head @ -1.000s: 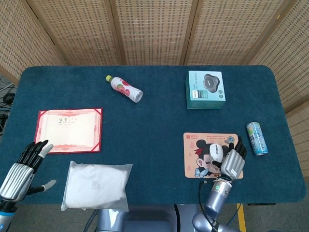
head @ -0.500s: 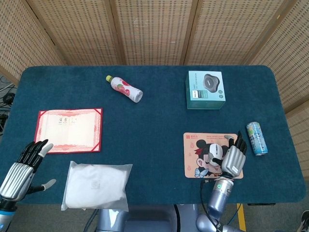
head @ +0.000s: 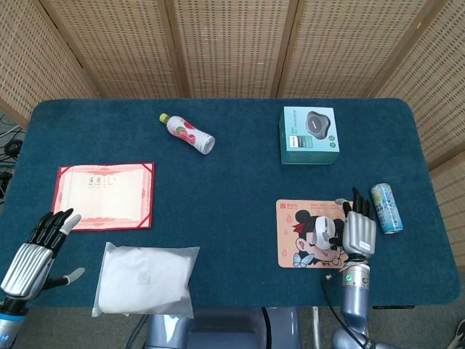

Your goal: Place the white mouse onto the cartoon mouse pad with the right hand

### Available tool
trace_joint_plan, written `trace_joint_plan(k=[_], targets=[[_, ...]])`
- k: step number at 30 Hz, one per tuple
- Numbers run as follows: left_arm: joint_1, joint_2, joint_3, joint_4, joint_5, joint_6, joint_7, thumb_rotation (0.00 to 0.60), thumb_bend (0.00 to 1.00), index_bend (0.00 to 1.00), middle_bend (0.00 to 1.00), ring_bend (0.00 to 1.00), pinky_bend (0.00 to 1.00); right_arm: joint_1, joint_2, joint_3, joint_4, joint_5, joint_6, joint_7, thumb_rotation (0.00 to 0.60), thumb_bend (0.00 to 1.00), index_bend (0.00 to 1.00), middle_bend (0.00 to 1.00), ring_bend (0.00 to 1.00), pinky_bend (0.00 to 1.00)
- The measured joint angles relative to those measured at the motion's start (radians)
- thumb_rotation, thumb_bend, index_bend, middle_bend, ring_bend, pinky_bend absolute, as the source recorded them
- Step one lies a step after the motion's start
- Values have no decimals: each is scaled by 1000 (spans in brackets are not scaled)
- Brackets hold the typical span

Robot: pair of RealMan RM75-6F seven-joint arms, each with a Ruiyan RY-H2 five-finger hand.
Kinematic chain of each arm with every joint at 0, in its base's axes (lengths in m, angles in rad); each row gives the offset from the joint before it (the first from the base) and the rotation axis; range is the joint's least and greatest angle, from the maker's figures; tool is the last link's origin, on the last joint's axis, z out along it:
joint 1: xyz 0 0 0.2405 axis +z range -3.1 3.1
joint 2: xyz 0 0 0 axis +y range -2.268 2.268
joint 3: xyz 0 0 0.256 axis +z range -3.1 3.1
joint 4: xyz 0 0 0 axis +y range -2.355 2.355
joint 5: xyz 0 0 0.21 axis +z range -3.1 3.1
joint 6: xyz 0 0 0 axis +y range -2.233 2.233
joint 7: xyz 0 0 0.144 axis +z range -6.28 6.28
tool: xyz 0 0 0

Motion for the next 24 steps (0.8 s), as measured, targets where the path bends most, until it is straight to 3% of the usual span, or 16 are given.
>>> trace_joint_plan(k=[8,15,24], targets=[[-2,-11,-4,2,-14,-14,25,600,151,0,0,0,0,-7,145,-77,10,-70,-108,55,600,2,257,0,0,0],[-2,-18,-13,6,-32,-18,43,600,151,0,0,0,0,-28,226,-126,22,-184,-113,155,600,7,254,0,0,0],[-5,-33,-19,12,-48,-32,77,600,151,0,0,0,0,-57,335,-183,34,-259,-116,227,600,2,107,0,0,0]])
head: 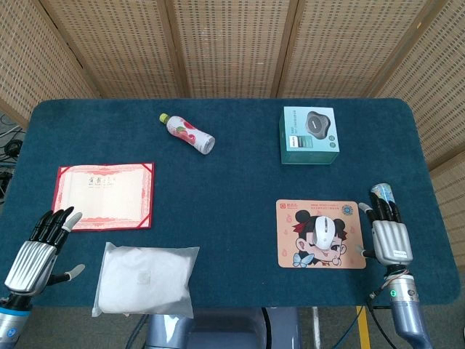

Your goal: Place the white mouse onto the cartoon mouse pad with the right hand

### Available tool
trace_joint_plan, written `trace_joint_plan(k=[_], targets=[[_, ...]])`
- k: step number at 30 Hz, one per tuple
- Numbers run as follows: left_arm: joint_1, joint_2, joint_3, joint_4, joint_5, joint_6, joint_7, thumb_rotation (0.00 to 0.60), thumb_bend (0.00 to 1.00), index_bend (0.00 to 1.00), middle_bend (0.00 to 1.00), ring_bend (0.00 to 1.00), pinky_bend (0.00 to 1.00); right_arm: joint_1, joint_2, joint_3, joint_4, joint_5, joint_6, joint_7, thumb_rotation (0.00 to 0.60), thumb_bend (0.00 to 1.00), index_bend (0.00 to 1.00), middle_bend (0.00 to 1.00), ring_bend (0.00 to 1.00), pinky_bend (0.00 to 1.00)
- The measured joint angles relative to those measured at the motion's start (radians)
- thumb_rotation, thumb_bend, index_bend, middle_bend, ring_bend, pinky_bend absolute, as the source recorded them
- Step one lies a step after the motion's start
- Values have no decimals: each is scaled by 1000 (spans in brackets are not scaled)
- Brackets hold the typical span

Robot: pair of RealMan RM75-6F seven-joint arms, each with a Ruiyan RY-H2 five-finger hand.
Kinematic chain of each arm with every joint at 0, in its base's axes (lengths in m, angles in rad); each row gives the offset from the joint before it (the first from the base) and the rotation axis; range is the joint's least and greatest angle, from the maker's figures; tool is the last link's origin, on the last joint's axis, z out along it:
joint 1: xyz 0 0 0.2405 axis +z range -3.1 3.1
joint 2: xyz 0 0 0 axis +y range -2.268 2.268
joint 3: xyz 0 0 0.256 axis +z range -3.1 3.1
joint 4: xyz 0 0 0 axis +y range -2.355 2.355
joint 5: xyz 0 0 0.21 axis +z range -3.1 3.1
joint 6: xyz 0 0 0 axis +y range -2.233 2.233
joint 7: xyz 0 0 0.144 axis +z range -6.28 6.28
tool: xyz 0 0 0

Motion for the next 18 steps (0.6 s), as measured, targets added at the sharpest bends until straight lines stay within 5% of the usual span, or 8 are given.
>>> trace_joint_plan(k=[5,18], targets=[[-2,-7,-4,7,-10,-7,12,600,149,0,0,0,0,-13,37,-22,18,-21,-8,34,600,2,21,0,0,0],[-6,-37,-18,33,-32,-15,49,600,149,0,0,0,0,-74,105,-71,77,-128,62,172,600,2,15,0,0,0]])
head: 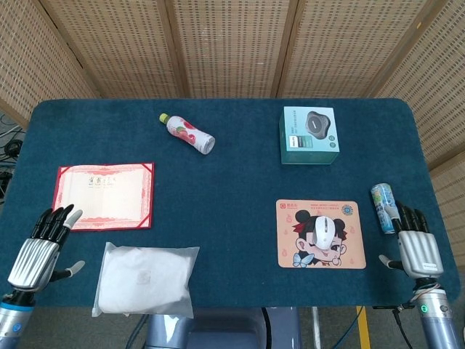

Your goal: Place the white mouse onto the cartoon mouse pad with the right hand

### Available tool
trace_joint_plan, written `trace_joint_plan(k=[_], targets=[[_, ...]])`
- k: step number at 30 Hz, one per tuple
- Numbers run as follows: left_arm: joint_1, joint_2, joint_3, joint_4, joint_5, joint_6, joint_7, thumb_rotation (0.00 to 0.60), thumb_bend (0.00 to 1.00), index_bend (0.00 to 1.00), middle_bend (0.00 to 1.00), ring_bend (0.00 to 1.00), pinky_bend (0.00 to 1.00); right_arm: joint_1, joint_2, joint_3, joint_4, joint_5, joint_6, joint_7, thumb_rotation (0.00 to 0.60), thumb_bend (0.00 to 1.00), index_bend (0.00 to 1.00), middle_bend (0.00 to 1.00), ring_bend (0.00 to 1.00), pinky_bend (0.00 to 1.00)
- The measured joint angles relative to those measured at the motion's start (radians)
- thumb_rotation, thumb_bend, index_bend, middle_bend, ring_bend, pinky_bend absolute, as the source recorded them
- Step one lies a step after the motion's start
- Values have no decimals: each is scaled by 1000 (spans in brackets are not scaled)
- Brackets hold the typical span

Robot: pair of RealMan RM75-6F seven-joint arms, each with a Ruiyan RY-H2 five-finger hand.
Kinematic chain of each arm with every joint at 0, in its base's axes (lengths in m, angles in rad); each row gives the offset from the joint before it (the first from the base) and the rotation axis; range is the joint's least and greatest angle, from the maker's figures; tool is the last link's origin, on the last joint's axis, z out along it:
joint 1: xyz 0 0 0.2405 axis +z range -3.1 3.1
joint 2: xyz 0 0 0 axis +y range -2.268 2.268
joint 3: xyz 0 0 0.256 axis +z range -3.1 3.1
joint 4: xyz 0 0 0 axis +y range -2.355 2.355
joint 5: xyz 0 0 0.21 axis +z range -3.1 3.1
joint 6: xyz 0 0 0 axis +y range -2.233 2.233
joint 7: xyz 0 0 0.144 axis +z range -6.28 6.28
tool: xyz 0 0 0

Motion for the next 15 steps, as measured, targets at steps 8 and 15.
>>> trace_joint_plan(k=[8,15], targets=[[-2,-8,-10,9,-19,-3,1,600,149,0,0,0,0,-38,35,-30,8,-28,24,31,600,2,15,0,0,0],[0,-10,-14,13,-23,4,1,600,149,0,0,0,0,-49,45,-26,16,-43,39,63,600,2,15,0,0,0]])
